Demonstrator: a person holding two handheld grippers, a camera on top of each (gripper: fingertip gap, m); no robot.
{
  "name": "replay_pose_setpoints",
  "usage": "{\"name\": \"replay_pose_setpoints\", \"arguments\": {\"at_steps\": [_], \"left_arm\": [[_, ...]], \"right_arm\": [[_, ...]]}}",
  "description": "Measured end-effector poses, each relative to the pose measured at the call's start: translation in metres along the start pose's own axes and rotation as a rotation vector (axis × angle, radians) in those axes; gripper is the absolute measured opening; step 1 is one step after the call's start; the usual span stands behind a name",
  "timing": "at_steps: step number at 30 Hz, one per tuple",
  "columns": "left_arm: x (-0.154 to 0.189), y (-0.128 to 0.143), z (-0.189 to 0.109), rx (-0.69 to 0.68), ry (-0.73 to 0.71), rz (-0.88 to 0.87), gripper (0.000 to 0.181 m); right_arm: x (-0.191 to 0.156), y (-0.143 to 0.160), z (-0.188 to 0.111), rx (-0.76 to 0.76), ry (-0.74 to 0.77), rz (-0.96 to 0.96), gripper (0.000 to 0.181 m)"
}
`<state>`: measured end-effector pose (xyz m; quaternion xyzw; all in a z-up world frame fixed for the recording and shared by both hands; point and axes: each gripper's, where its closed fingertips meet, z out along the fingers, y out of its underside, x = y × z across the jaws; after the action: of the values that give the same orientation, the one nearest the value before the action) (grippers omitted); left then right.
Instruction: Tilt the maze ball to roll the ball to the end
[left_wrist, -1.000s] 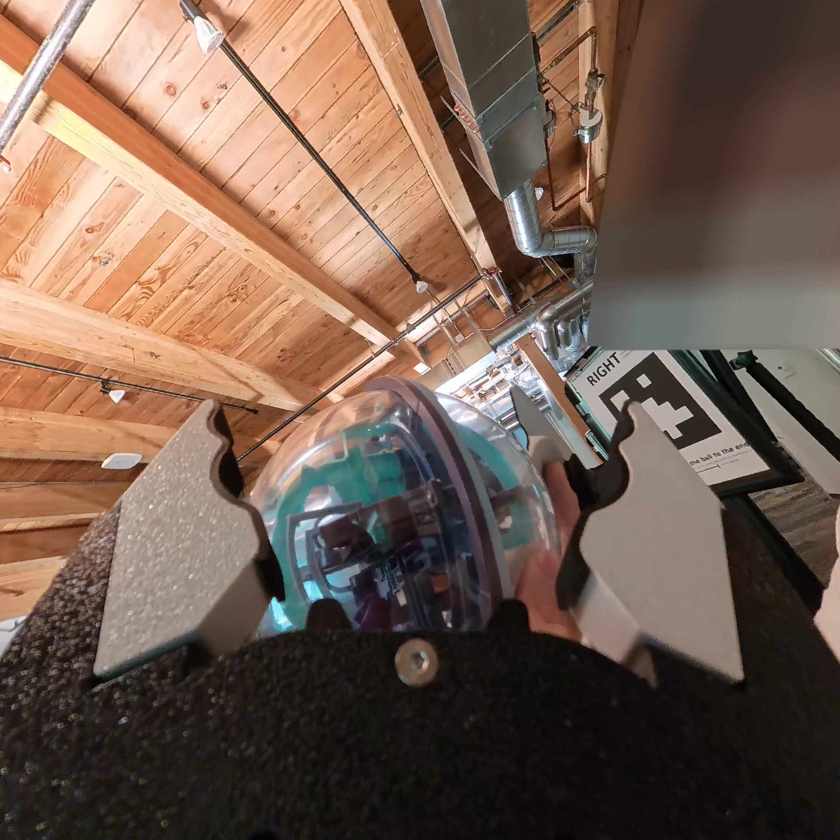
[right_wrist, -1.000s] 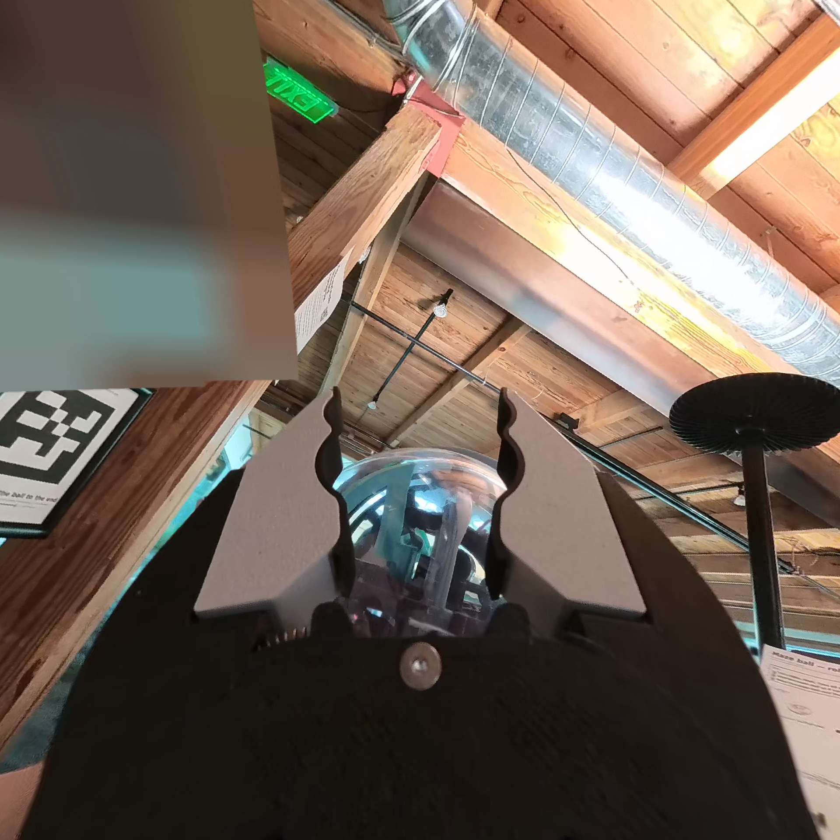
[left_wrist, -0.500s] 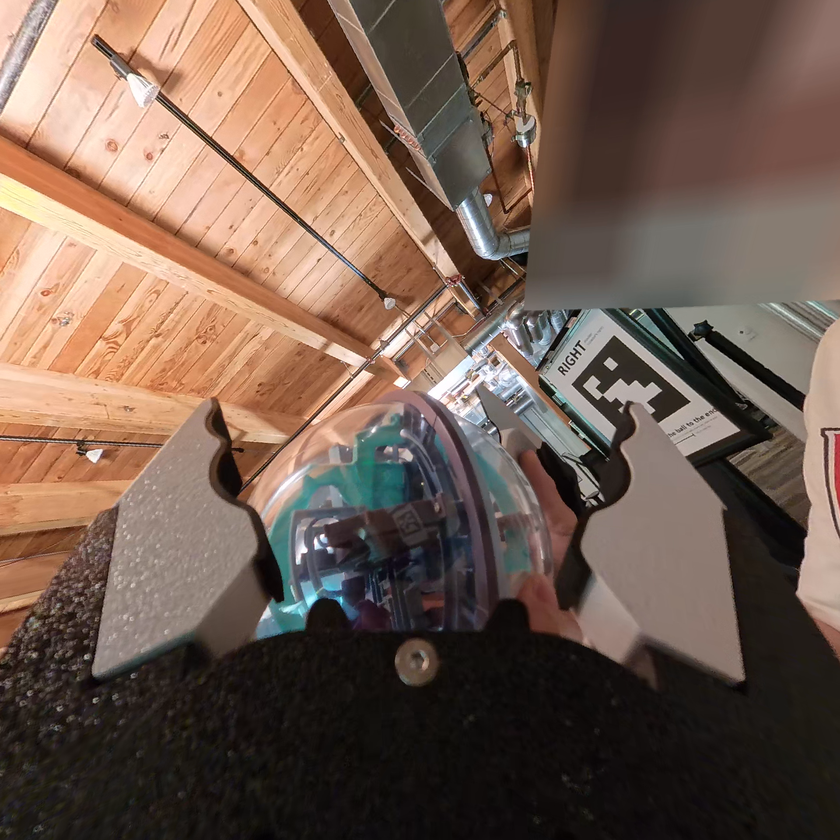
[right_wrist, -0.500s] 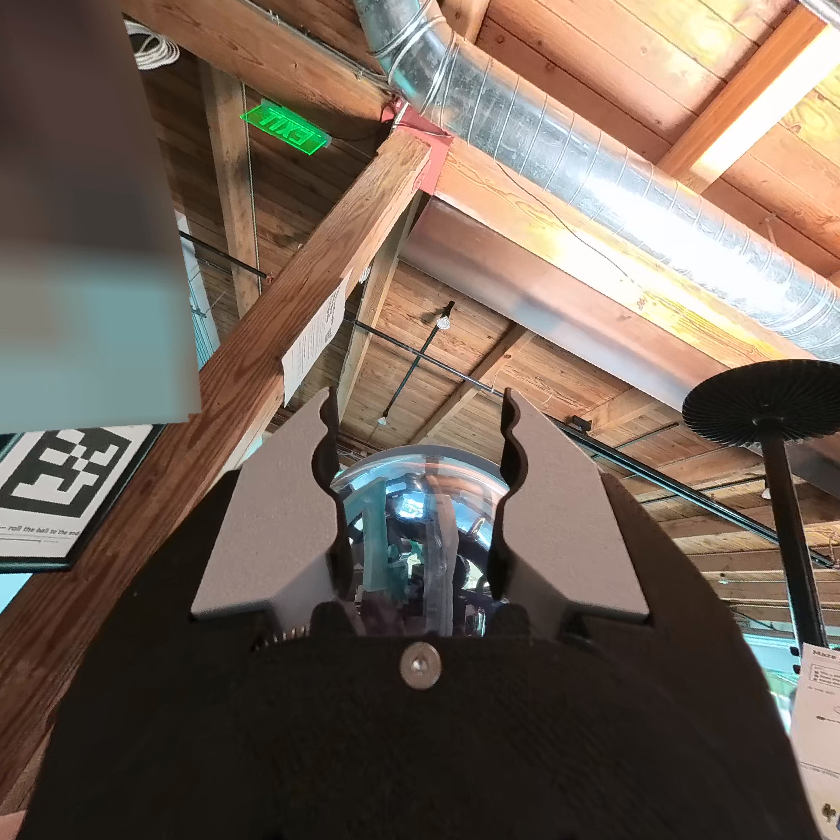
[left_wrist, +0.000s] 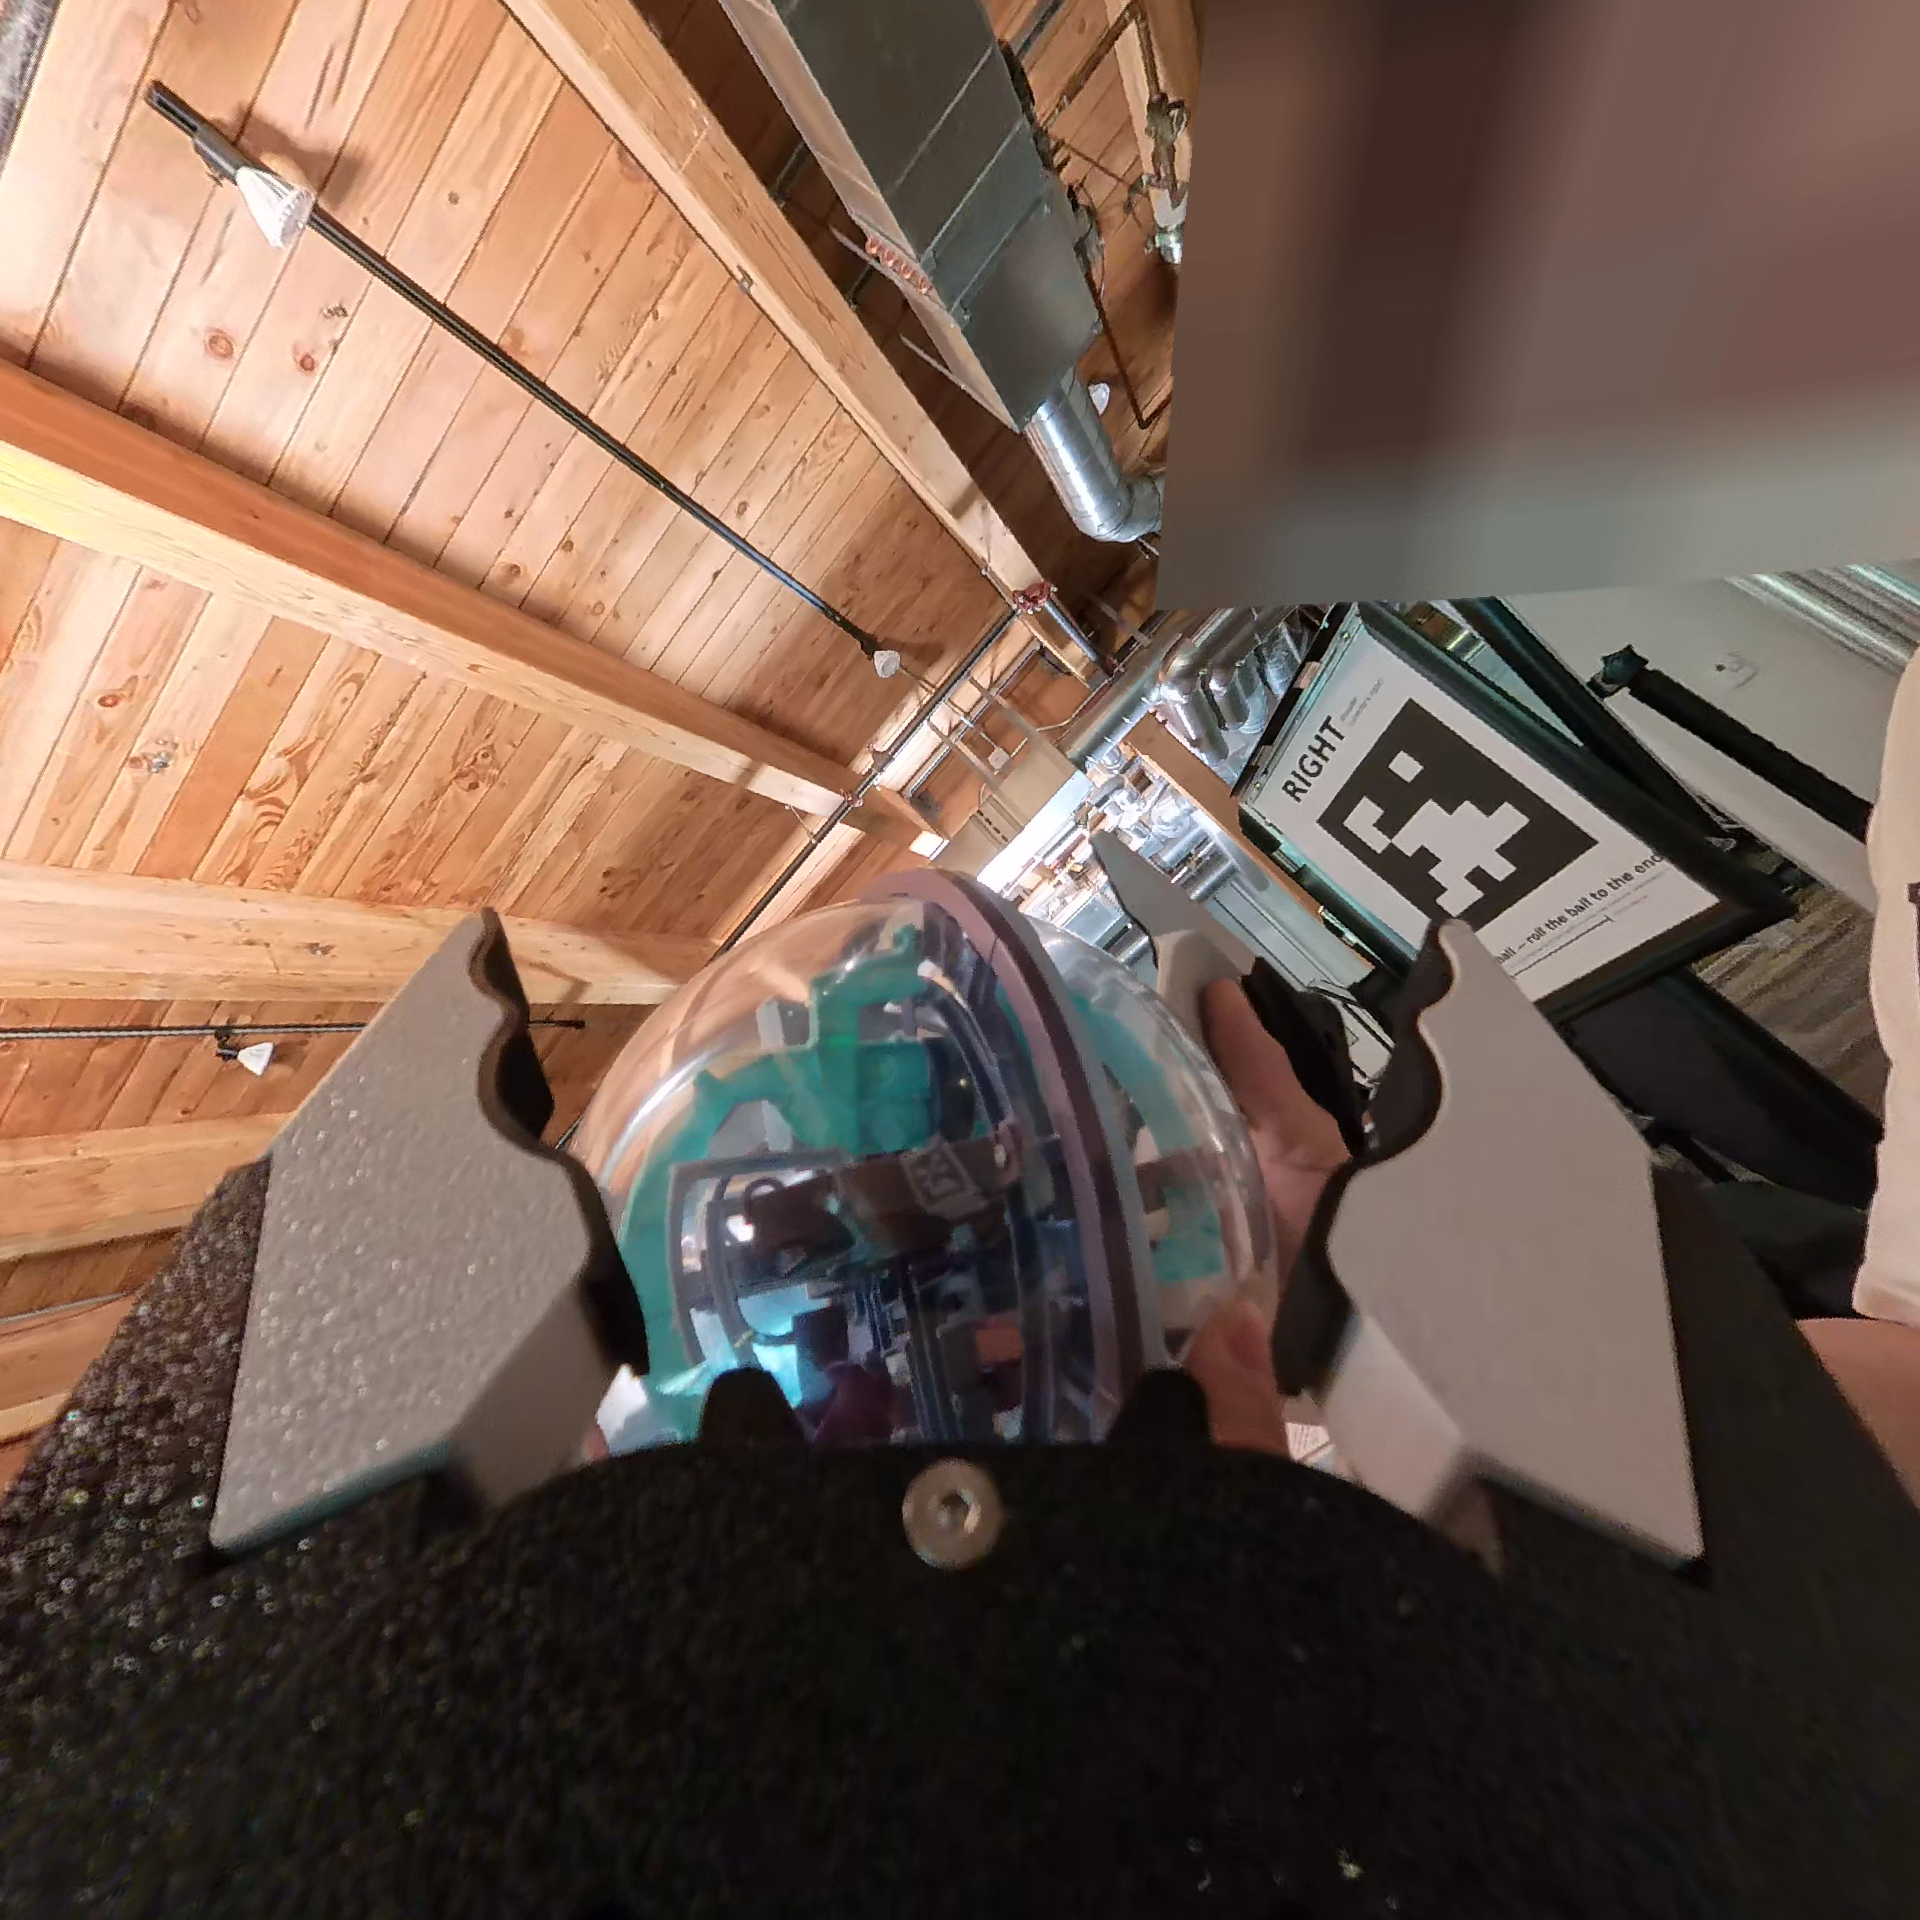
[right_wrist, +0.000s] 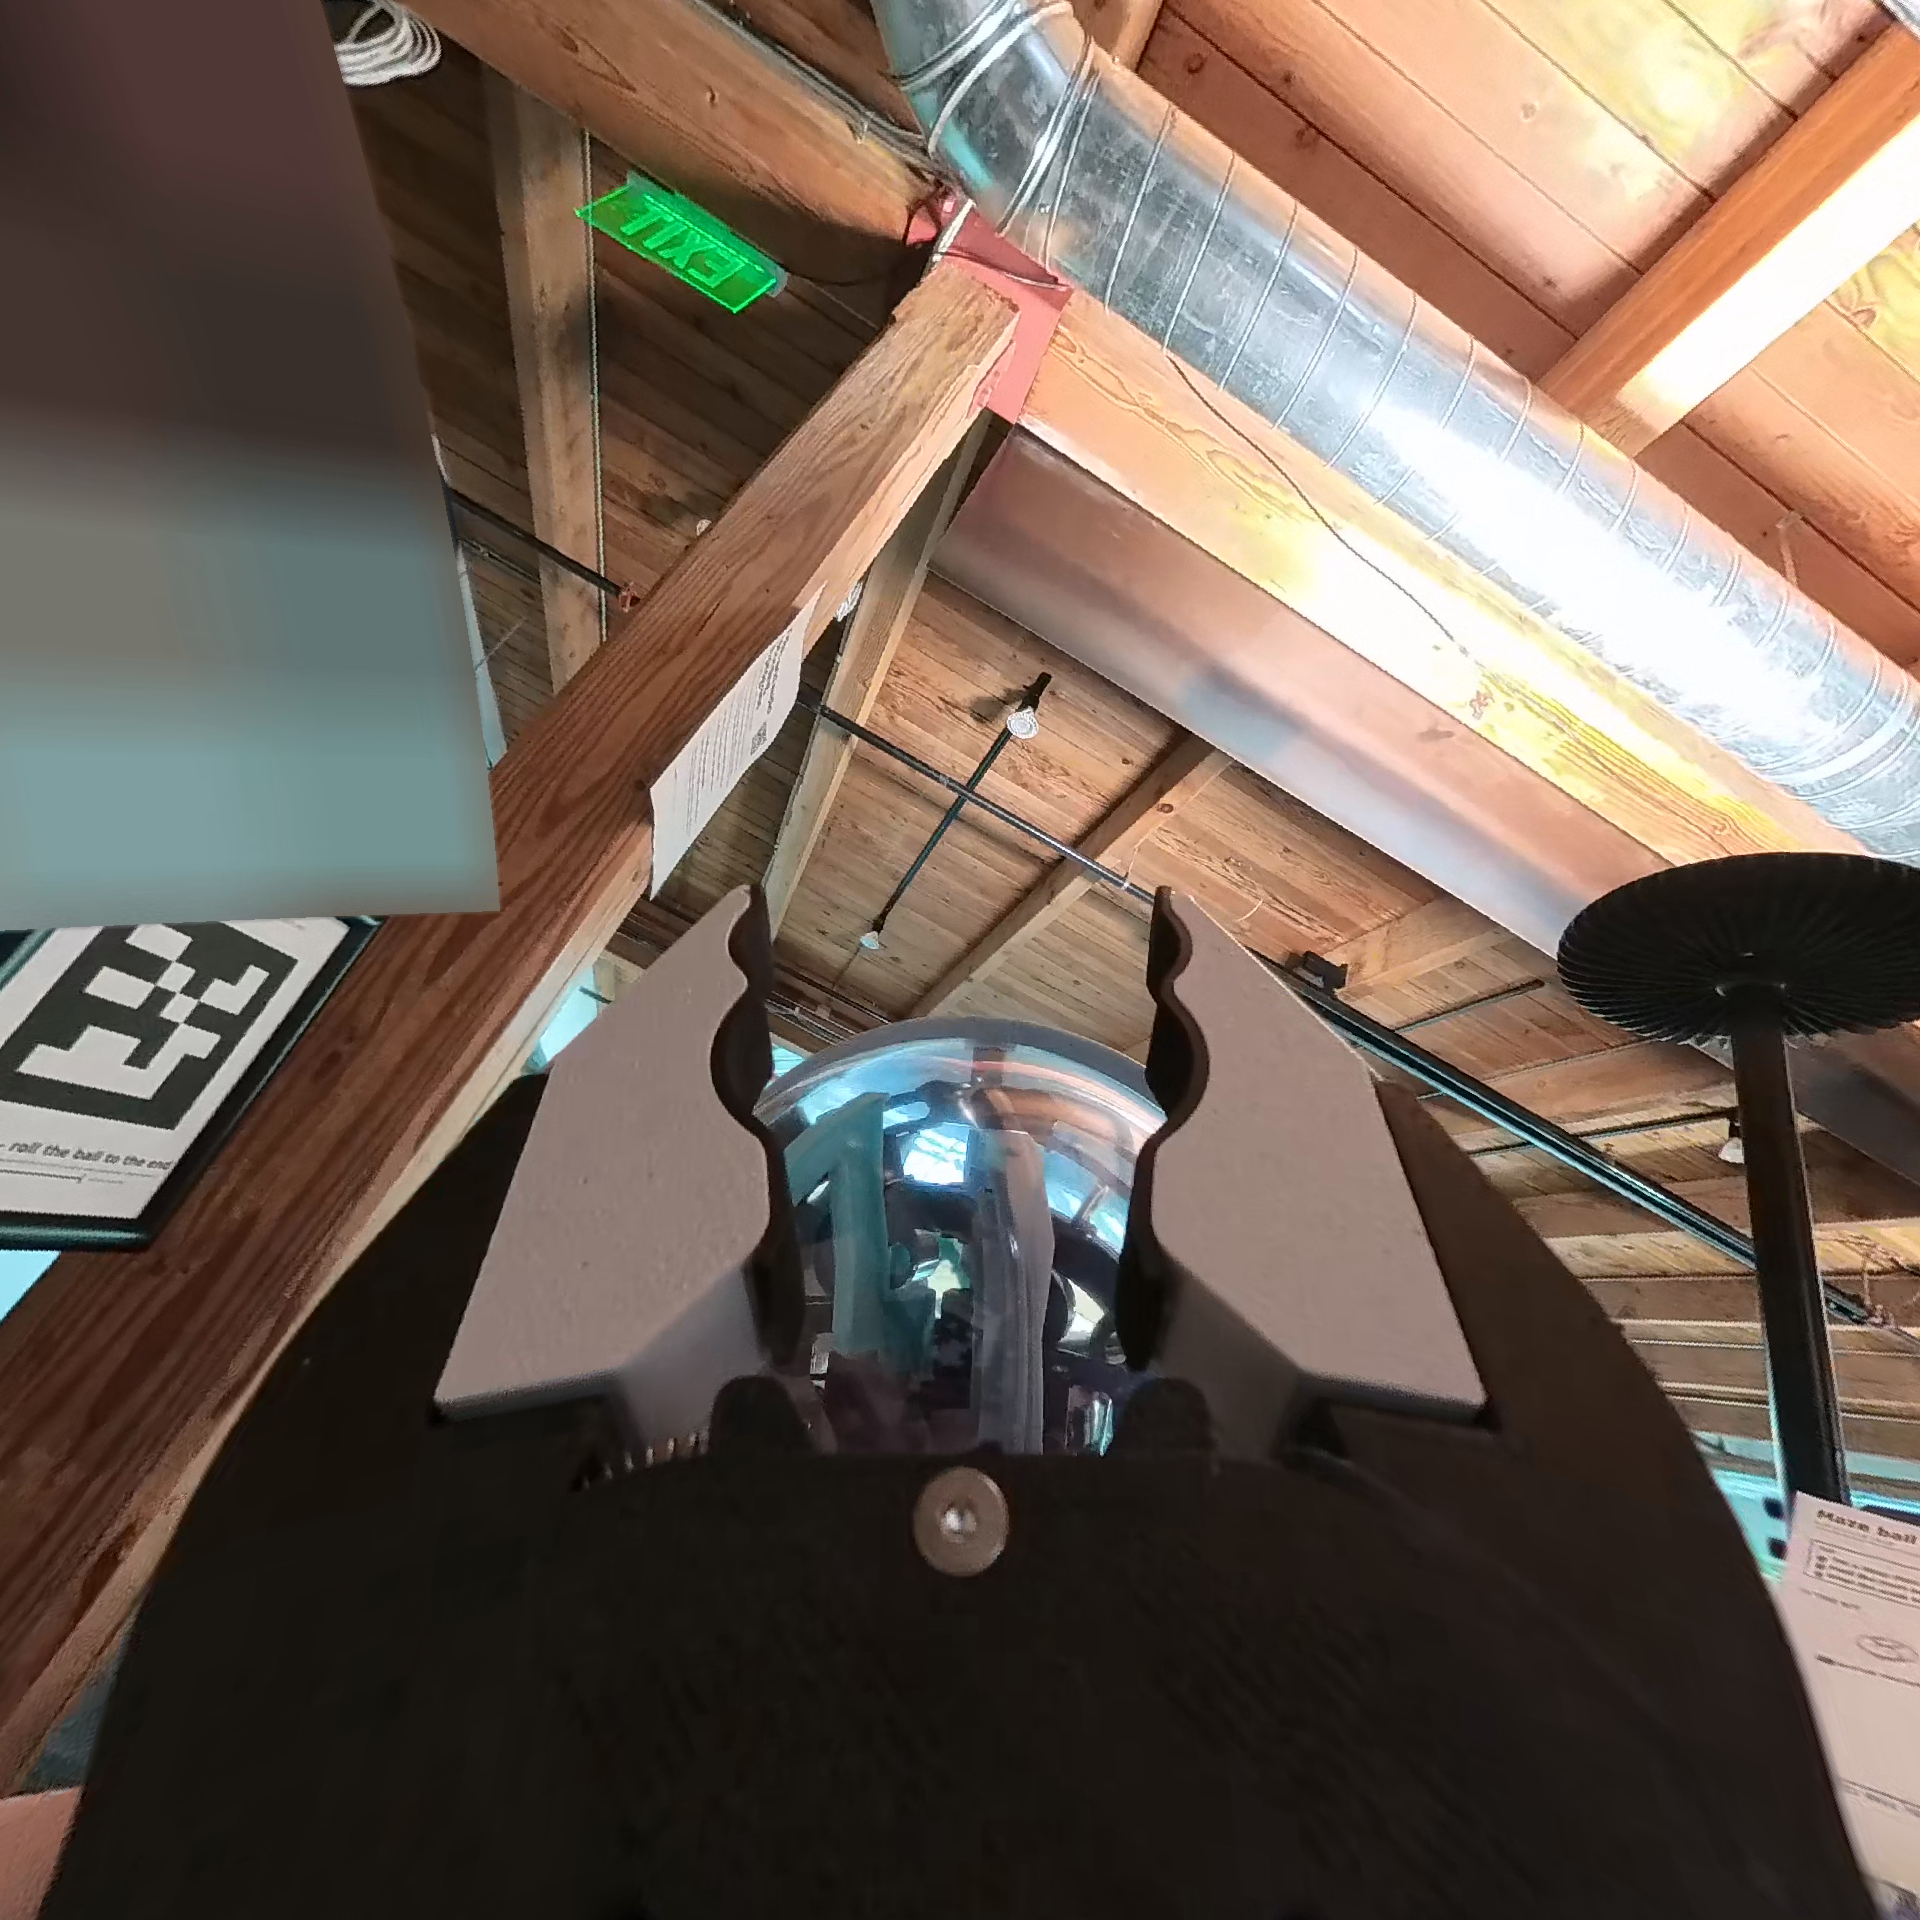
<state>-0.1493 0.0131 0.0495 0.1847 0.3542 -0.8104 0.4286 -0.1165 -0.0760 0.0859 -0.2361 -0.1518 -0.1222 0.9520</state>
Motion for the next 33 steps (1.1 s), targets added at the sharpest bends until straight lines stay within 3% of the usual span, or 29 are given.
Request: {"name": "replay_pose_setpoints", "arguments": {"at_steps": [8,18,26,33], "left_arm": [[0.007,-0.006,-0.001,0.021,0.045,0.043,0.157],[0.019,0.007,0.003,-0.082,0.096,0.187,0.157],[0.042,0.043,0.008,-0.371,0.231,0.604,0.157],[0.044,0.034,0.007,-0.307,0.233,0.512,0.157]], "right_arm": [[0.005,0.000,0.000,0.004,0.019,0.062,0.072],[0.011,0.004,0.000,-0.009,0.045,0.089,0.073],[0.020,0.005,-0.005,0.013,0.054,0.182,0.078],[0.023,0.011,-0.005,-0.017,0.063,0.181,0.083]]}}
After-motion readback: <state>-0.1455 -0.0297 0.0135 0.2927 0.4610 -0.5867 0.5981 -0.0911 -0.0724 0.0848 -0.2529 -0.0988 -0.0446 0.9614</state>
